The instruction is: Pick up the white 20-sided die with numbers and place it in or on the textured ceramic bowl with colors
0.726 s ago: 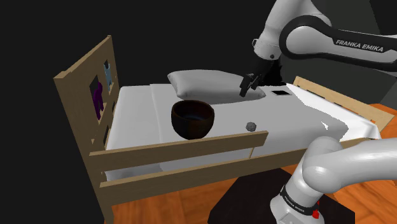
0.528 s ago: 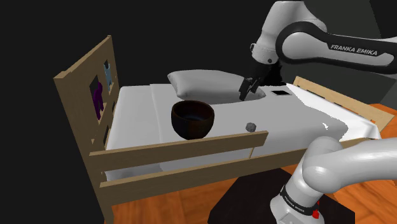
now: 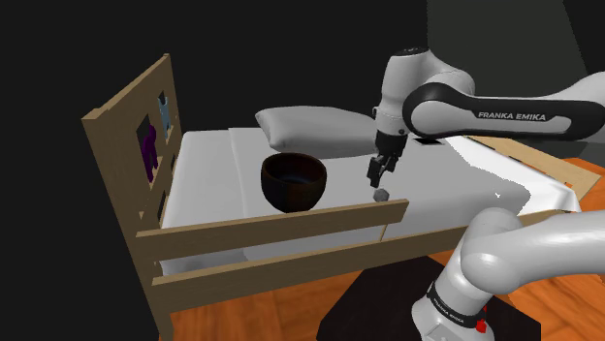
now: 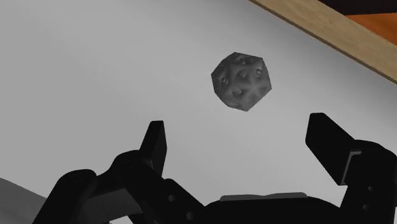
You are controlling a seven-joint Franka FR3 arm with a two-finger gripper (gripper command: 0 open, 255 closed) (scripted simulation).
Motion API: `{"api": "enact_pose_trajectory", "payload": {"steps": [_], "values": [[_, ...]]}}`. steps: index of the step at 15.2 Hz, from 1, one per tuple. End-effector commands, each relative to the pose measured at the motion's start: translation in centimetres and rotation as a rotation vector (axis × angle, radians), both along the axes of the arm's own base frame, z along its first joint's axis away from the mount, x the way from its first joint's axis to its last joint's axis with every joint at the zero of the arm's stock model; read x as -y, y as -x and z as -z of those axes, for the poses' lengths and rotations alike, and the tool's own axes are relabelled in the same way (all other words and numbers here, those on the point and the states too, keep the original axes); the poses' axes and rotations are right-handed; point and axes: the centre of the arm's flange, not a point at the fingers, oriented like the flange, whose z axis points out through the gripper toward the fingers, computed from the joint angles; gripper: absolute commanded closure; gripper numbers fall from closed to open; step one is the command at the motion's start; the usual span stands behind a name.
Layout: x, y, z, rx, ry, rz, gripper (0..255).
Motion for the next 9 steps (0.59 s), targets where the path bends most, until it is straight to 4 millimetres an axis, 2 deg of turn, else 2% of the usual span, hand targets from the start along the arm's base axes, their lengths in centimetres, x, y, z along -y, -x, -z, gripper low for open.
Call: {"api": "enact_pose_trajectory", "payload": {"steps": [1,7,9], "values": [[0.1,0.4,1.5,-0.021,0.008,0.001,0],[0.7,0.5,4.6,-0.021,0.008,0.001,0],[0.8,0.5,4.9,-0.021,0.008,0.001,0]]}}
